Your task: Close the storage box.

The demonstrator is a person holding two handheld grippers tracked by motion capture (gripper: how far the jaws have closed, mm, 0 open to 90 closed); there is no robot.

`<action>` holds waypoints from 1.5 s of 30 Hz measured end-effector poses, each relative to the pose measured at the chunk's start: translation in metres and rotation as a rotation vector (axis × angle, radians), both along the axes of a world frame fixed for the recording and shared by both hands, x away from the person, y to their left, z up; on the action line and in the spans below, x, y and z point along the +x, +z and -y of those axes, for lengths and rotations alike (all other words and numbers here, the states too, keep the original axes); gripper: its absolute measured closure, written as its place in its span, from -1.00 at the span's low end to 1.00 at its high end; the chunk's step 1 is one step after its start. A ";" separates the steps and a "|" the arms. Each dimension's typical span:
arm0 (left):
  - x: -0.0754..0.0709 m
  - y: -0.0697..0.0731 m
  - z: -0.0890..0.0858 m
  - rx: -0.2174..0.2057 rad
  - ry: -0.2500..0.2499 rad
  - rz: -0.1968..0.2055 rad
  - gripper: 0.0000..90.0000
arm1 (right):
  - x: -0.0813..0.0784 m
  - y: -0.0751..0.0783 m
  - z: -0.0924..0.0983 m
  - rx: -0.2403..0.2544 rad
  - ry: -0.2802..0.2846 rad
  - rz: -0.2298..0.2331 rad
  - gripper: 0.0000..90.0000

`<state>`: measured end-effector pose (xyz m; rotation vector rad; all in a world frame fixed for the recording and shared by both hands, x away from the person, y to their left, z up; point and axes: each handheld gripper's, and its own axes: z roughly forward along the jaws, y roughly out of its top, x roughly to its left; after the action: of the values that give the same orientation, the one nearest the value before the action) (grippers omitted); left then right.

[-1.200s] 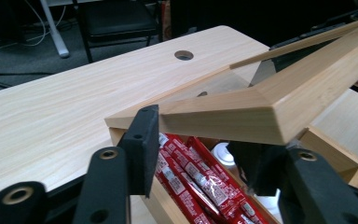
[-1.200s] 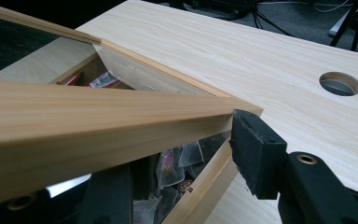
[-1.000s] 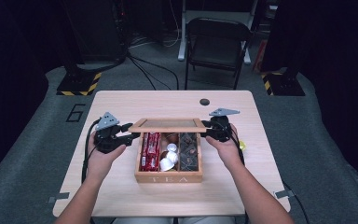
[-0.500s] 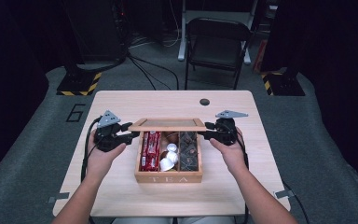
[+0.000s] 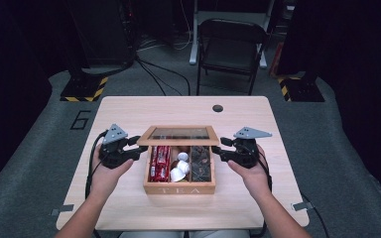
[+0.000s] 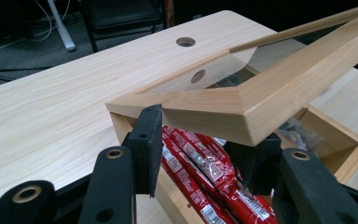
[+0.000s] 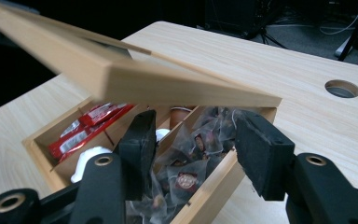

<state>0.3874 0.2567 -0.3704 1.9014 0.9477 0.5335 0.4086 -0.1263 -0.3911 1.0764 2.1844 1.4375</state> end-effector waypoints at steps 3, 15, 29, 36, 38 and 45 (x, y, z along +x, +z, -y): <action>-0.003 0.000 0.000 0.006 -0.003 0.006 0.25 | -0.009 0.001 -0.001 -0.010 0.007 0.014 0.06; -0.018 -0.008 -0.002 0.003 -0.021 0.012 0.24 | -0.028 0.002 0.002 0.013 0.006 0.044 0.11; -0.033 -0.030 -0.002 -0.001 -0.023 0.015 0.25 | -0.043 -0.013 -0.004 -0.037 0.045 0.078 0.29; -0.038 -0.040 -0.003 -0.004 -0.026 0.014 0.25 | -0.048 -0.027 -0.006 -0.063 0.031 0.096 0.26; -0.039 -0.043 -0.003 -0.001 -0.029 0.003 0.25 | -0.049 -0.030 -0.007 -0.061 0.026 0.095 0.26; -0.043 -0.058 -0.003 -0.002 -0.035 -0.020 0.24 | -0.053 -0.041 -0.009 -0.082 0.028 0.084 0.25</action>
<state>0.3441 0.2593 -0.4279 1.9213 0.9255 0.4930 0.3560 -0.1178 -0.4319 0.9442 2.1866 1.3664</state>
